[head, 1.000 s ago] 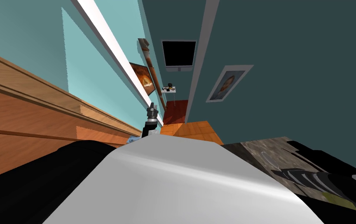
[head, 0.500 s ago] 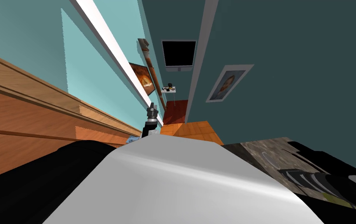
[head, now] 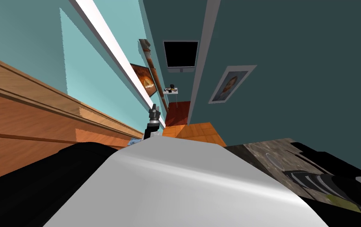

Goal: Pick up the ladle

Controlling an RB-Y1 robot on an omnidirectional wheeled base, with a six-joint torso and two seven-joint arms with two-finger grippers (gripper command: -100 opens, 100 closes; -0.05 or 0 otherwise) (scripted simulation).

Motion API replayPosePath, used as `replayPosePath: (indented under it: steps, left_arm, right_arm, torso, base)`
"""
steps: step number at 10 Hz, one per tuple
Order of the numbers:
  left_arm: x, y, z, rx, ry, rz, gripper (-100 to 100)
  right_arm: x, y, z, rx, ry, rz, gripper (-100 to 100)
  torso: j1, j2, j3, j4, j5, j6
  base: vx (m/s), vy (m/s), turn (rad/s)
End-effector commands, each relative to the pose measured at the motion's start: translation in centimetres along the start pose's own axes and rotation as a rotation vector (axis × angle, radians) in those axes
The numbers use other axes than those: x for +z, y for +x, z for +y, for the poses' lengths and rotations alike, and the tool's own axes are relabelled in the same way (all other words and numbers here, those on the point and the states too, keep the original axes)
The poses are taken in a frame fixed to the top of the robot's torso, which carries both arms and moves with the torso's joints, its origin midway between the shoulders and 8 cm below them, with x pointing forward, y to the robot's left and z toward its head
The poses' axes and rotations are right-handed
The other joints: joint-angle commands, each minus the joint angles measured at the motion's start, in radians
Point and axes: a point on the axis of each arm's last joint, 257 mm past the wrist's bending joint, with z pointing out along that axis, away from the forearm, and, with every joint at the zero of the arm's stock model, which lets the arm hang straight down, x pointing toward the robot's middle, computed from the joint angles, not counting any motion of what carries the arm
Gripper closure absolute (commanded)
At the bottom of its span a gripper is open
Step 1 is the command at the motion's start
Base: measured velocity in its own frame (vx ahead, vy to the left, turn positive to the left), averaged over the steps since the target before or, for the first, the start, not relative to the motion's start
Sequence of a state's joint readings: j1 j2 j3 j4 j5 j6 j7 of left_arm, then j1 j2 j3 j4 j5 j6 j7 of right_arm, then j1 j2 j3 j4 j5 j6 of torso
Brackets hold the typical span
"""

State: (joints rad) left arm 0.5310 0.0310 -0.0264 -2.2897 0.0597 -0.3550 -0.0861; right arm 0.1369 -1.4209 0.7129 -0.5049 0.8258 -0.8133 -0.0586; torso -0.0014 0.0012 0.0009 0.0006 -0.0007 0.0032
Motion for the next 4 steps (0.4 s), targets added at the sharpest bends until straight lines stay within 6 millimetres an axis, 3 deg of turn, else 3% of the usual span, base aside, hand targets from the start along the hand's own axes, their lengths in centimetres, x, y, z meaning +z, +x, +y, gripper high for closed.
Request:
replayPosePath:
  steps: [1,2,3,4]
  left_arm:
    - [0.00,0.00,0.00,0.000,0.000,0.000,0]
    - [0.00,0.00,0.00,0.000,0.000,0.000,0]
    - [0.00,0.00,0.00,0.000,0.000,0.000,0]
    - [0.00,0.00,0.00,0.000,0.000,0.000,0]
  right_arm:
    - [-0.66,-0.20,-0.23,-0.004,-0.003,-0.001,100]
    - [-1.44,-0.63,-0.71,-0.010,-0.004,-0.003,100]
    - [-0.95,-0.39,-0.44,-0.007,-0.003,-0.002,100]
    - [-1.03,-0.42,-0.48,-0.007,-0.003,-0.002,0]
  torso:
    - [0.000,0.000,0.000,0.000,0.000,0.000]
    - [0.001,0.000,0.000,0.000,0.000,0.000]
    - [0.002,0.000,0.000,0.000,0.000,0.000]
    - [0.000,0.000,0.000,0.000,0.000,-0.001]
  base:
    - [-0.010,0.031,-0.050]
    - [-0.008,0.036,-0.049]
    - [-0.004,0.018,-0.013]
    - [0.000,0.000,0.000]
